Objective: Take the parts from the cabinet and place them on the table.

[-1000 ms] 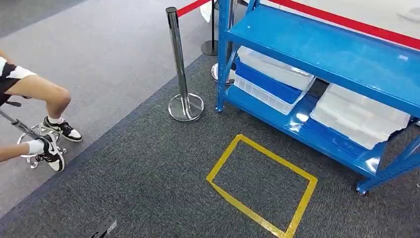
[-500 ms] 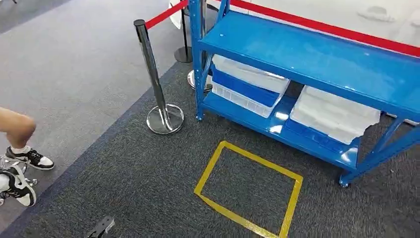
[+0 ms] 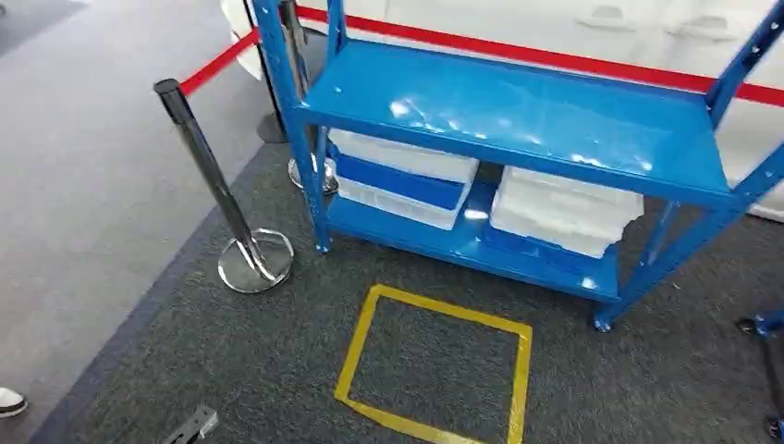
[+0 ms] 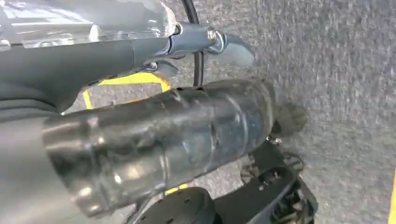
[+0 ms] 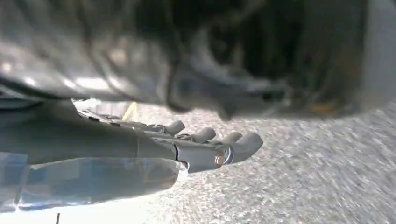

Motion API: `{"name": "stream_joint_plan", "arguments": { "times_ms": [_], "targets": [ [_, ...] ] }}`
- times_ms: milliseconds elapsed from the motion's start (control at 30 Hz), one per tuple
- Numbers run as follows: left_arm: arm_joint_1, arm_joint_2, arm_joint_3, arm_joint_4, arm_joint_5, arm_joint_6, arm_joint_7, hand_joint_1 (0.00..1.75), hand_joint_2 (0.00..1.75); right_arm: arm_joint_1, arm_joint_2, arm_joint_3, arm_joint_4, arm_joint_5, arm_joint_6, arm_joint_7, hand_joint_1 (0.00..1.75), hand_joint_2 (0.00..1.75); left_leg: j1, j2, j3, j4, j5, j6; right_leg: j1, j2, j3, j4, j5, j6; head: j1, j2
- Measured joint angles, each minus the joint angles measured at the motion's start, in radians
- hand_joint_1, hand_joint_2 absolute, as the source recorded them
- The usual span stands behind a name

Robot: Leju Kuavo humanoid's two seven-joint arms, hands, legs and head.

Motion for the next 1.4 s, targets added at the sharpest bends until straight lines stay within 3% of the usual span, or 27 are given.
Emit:
{"name": "stream_joint_plan", "arguments": {
  "times_ms": [100,133,167,233,300,367,433,467,533,600,667,700,767,833,867,900,933,967,1033,1100,1133,1167,1200,1267,1333,1367,1400],
  "targets": [
    [-0.011,-0.002,-0.005,0.0,0.001,0.0,0.0,0.0,0.0,0.003,-0.001,-0.001,0.0,0.0,0.0,0.0,0.0,0.0,0.004,0.02,0.028,-0.014,-0.014,0.019,0.002,0.0,0.0,0.025,0.013,0.011,0.001,0.0],
    [-0.012,-0.002,-0.01,0.0,0.002,0.0,-0.001,0.0,0.0,0.004,-0.003,-0.002,0.0,0.0,0.0,0.001,0.0,0.0,0.005,0.028,0.045,-0.024,-0.021,0.026,0.002,-0.039,-0.006,0.056,0.009,0.015,0.003,0.0],
    [-0.011,-0.002,-0.012,0.0,0.004,0.0,-0.001,0.0,0.0,0.001,-0.003,-0.002,0.0,0.0,0.0,0.001,0.0,0.0,0.004,0.036,0.059,-0.028,-0.03,0.034,0.003,-0.08,-0.04,0.115,-0.003,0.019,0.004,0.0],
    [-0.006,-0.002,-0.014,0.0,0.006,0.0,0.0,0.0,0.0,-0.003,-0.003,-0.003,0.0,0.0,0.0,0.001,0.0,0.0,0.0,0.059,0.078,-0.029,-0.05,0.039,0.001,-0.105,-0.139,0.245,-0.058,0.028,0.003,0.0],
    [-0.006,-0.002,-0.014,0.0,0.008,0.0,0.0,0.0,0.0,-0.002,-0.003,-0.003,0.0,0.0,0.0,0.0,0.0,0.0,0.0,0.077,0.104,-0.029,-0.074,0.039,0.001,-0.111,-0.206,0.296,-0.089,0.031,0.003,0.0],
    [-0.006,-0.002,-0.014,0.0,0.011,0.0,0.0,0.0,0.0,0.005,-0.003,-0.004,0.0,0.0,0.0,0.001,0.0,0.0,-0.001,0.093,0.143,-0.03,-0.103,0.036,0.003,-0.117,-0.207,0.215,-0.027,0.025,0.003,0.0],
    [-0.002,-0.004,-0.015,0.0,0.014,0.0,-0.001,0.0,0.0,0.011,-0.003,-0.004,0.001,0.002,0.0,0.001,0.0,0.0,-0.003,0.114,0.173,-0.033,-0.136,0.032,0.014,-0.159,-0.186,0.071,0.12,-0.002,0.004,0.0],
    [-0.001,-0.005,-0.017,0.002,0.014,0.0,-0.001,0.0,0.0,0.011,-0.006,-0.004,0.002,0.003,0.0,0.002,0.0,0.0,-0.01,0.122,0.2,-0.023,-0.152,0.026,0.029,-0.183,-0.198,0.051,0.136,-0.007,0.001,0.0],
    [-0.001,-0.005,-0.018,0.001,0.014,0.0,0.0,0.0,0.0,0.007,-0.006,-0.005,0.001,0.003,0.0,0.002,0.0,0.0,-0.013,0.146,0.223,-0.035,-0.174,0.014,0.027,-0.16,-0.178,0.052,0.12,-0.015,0.001,0.0],
    [-0.016,-0.006,-0.019,0.0,0.016,0.0,-0.002,0.0,0.0,0.006,-0.006,-0.007,0.001,0.004,0.0,0.002,0.0,0.0,-0.013,0.144,0.238,-0.023,-0.161,0.005,0.019,-0.136,-0.155,0.04,0.11,-0.025,0.001,0.0],
    [-0.022,-0.006,-0.023,-0.001,0.023,0.0,-0.003,0.0,0.0,0.006,-0.006,-0.008,0.001,0.006,0.0,0.002,0.0,0.0,-0.005,0.075,0.18,0.082,-0.14,-0.001,0.013,-0.122,-0.125,0.016,0.103,-0.033,0.0,0.0],
    [-0.018,-0.006,-0.025,-0.001,0.025,0.0,-0.003,0.0,0.0,0.003,-0.006,-0.009,0.001,0.007,0.0,0.002,0.0,0.0,-0.001,0.059,0.126,0.161,-0.152,-0.005,0.01,-0.11,-0.113,0.008,0.098,-0.037,0.0,0.0],
    [-0.009,-0.006,-0.031,-0.001,0.027,0.0,-0.001,0.0,0.0,0.001,-0.006,-0.013,0.0,0.007,0.004,0.002,0.0,0.0,0.001,0.054,0.034,0.256,-0.234,-0.013,0.006,-0.079,-0.084,0.001,0.08,-0.036,0.0,0.0],
    [-0.003,-0.006,-0.033,-0.001,0.033,0.0,-0.001,0.0,0.0,0.002,-0.006,-0.018,0.001,0.006,0.006,0.003,0.0,0.0,0.003,0.054,-0.015,0.245,-0.292,-0.022,0.001,-0.051,-0.051,0.001,0.055,-0.032,0.0,0.0],
    [-0.003,-0.005,-0.035,-0.001,0.034,0.0,-0.001,0.0,0.0,0.004,-0.005,-0.018,0.001,0.006,0.006,0.004,0.0,0.0,0.006,0.053,-0.024,0.201,-0.276,-0.025,0.0,-0.038,-0.031,0.001,0.04,-0.029,0.0,0.0],
    [-0.003,-0.005,-0.037,-0.001,0.035,0.0,-0.001,0.0,0.0,0.007,-0.005,-0.018,0.001,0.005,0.006,0.004,0.0,0.0,0.008,0.048,-0.024,0.144,-0.224,-0.026,-0.001,-0.027,-0.012,0.001,0.026,-0.025,0.0,0.0],
    [0.001,-0.004,-0.039,-0.001,0.035,0.0,-0.001,0.0,0.0,0.009,-0.003,-0.018,0.001,0.005,0.006,0.004,0.0,0.0,0.01,0.029,-0.023,0.074,-0.122,-0.025,-0.002,-0.016,0.005,0.001,0.011,-0.021,0.0,0.0],
    [0.009,-0.003,-0.039,0.001,0.035,0.0,-0.001,0.0,0.0,0.016,-0.003,-0.018,0.003,0.005,0.006,0.004,0.0,0.0,0.015,-0.014,-0.039,0.012,0.007,-0.023,-0.003,-0.005,0.003,0.006,-0.002,-0.016,0.0,0.0],
    [0.012,0.0,-0.04,0.002,0.036,0.0,0.0,0.0,0.0,0.007,-0.002,-0.019,0.003,0.004,0.006,0.004,0.0,0.0,0.004,-0.014,-0.026,0.023,0.003,-0.004,-0.006,0.026,0.009,0.008,-0.028,0.003,0.001,0.0],
    [-0.002,0.0,-0.041,0.001,0.036,-0.001,0.0,0.0,0.0,0.009,-0.002,-0.019,0.003,0.003,0.006,0.004,0.0,0.0,0.005,0.007,-0.008,0.01,-0.008,0.014,-0.002,0.024,0.017,0.029,-0.006,0.013,0.0,0.0],
    [-0.008,-0.003,-0.041,0.001,0.037,-0.001,0.0,0.0,0.0,0.007,-0.003,-0.019,0.003,0.003,0.006,0.004,0.0,0.0,0.009,0.014,0.01,-0.002,-0.01,0.021,-0.005,-0.003,0.0,0.062,0.002,0.015,0.0,0.0],
    [-0.009,-0.002,-0.042,0.001,0.037,0.001,0.0,0.0,0.0,0.005,-0.003,-0.019,0.003,0.003,0.006,0.004,0.0,0.0,0.007,0.024,0.027,-0.009,-0.018,0.029,-0.001,-0.064,-0.036,0.125,0.016,0.023,0.003,0.0],
    [-0.007,-0.002,-0.042,0.001,0.039,0.001,0.0,0.0,0.0,0.003,-0.003,-0.019,0.003,0.003,0.006,0.004,0.0,0.0,0.006,0.035,0.038,-0.011,-0.026,0.034,0.0,-0.091,-0.079,0.185,0.007,0.024,0.003,0.0],
    [-0.003,-0.002,-0.042,0.001,0.039,0.002,0.003,0.0,0.0,-0.001,-0.003,-0.019,0.003,0.002,0.005,0.006,0.0,0.0,0.004,0.06,0.062,-0.011,-0.051,0.037,0.0,-0.11,-0.173,0.283,-0.065,0.031,0.003,0.0],
    [-0.004,-0.002,-0.042,0.001,0.039,0.004,0.003,0.0,0.0,0.0,-0.003,-0.021,0.003,-0.001,0.005,0.006,0.0,0.0,0.003,0.077,0.094,-0.011,-0.079,0.037,0.0,-0.113,-0.215,0.282,-0.113,0.034,0.004,0.0],
    [-0.004,-0.002,-0.043,0.001,0.04,0.005,0.003,0.0,0.0,0.002,-0.003,-0.022,0.003,-0.001,0.005,0.008,0.0,0.0,0.002,0.084,0.114,-0.011,-0.094,0.036,0.001,-0.115,-0.216,0.246,-0.1,0.029,0.004,0.0],
    [-0.004,-0.002,-0.043,0.001,0.041,0.006,0.003,0.0,0.0,0.005,-0.003,-0.023,0.003,-0.002,0.005,0.011,0.0,0.0,0.0,0.095,0.139,-0.012,-0.111,0.035,0.006,-0.12,-0.206,0.18,-0.052,0.021,0.004,0.0]
  ]
}}
